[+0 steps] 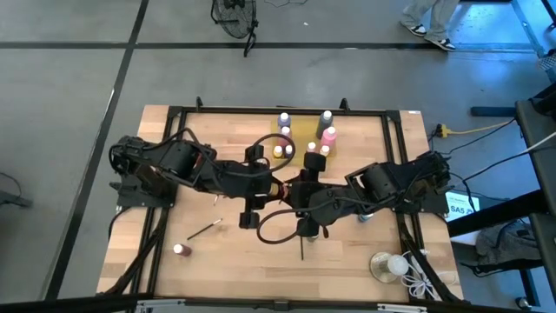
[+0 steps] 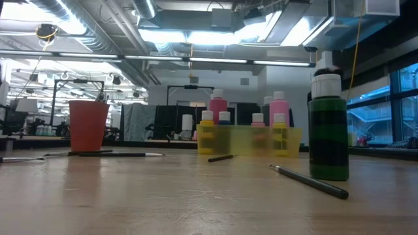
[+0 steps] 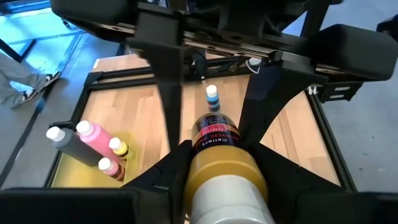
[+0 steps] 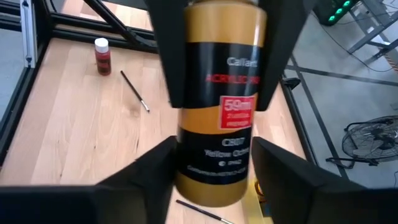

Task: Pick & Place Paint Supplies
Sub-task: Put the small yellow paint bottle into the yellow bin

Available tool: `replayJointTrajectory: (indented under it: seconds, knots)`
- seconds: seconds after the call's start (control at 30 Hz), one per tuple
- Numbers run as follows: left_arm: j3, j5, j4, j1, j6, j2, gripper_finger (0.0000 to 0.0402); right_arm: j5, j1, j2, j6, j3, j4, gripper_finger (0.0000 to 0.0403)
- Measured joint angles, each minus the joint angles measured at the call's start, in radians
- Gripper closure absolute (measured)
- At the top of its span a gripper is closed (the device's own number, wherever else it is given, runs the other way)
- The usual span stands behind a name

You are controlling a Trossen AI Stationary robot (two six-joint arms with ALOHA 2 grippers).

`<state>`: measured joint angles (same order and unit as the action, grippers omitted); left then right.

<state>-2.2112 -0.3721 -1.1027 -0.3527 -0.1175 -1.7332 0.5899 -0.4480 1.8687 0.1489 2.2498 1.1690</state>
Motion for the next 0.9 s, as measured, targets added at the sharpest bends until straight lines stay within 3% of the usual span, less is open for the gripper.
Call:
replayJointTrajectory:
  seconds: [0.2,0.37,0.63,0.9]
  knots:
    - [0.0,-0.004,0.005,0.001,0.0,0.0,0.0249,0.0,-0.001,0.0,0.004,0.0,0.002,0.0281]
    - [0.0,-0.011,0.009,0.001,0.0,0.0,0.0241,0.001,-0.004,0.0,0.003,0.0,0.003,0.0284]
    - [0.003,-0.119,0.049,-0.005,0.025,0.012,0.0237,0.044,-0.007,-0.005,0.05,0.003,0.014,0.0284]
    - [-0.003,-0.182,0.202,-0.05,0.12,0.066,0.0227,0.116,-0.038,-0.004,0.085,-0.001,0.069,0.0284]
